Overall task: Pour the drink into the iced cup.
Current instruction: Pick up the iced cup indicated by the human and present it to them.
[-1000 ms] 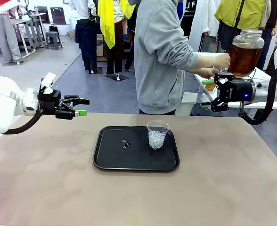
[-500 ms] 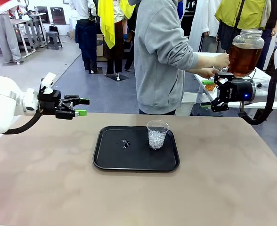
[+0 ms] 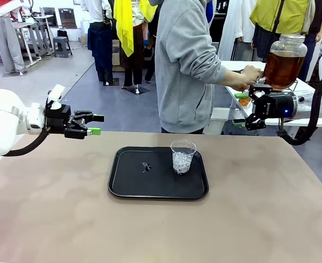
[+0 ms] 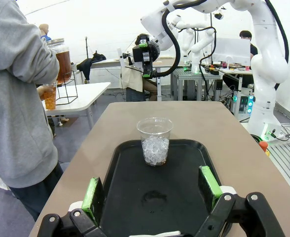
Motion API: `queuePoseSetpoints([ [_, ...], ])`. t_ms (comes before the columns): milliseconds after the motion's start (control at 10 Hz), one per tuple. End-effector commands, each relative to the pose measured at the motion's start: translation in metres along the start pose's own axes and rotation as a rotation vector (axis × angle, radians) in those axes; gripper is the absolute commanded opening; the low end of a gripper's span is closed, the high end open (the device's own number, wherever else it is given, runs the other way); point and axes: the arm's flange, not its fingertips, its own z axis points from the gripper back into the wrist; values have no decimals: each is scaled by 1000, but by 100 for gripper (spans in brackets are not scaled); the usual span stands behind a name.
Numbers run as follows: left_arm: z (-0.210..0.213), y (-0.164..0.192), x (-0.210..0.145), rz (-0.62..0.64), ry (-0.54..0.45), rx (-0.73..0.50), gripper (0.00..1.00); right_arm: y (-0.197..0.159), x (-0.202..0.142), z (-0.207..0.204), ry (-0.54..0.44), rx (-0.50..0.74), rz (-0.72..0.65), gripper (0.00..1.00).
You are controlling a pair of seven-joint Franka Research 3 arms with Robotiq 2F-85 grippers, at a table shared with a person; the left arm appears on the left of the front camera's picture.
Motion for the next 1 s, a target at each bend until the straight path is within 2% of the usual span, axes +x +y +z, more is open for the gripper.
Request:
queuePoseSetpoints([
  [0,-1,0,4,7,8,3,100,2,0,0,-1,0,4,100],
  [900,-1,0,4,7,8,3,100,2,0,0,-1,0,4,100],
])
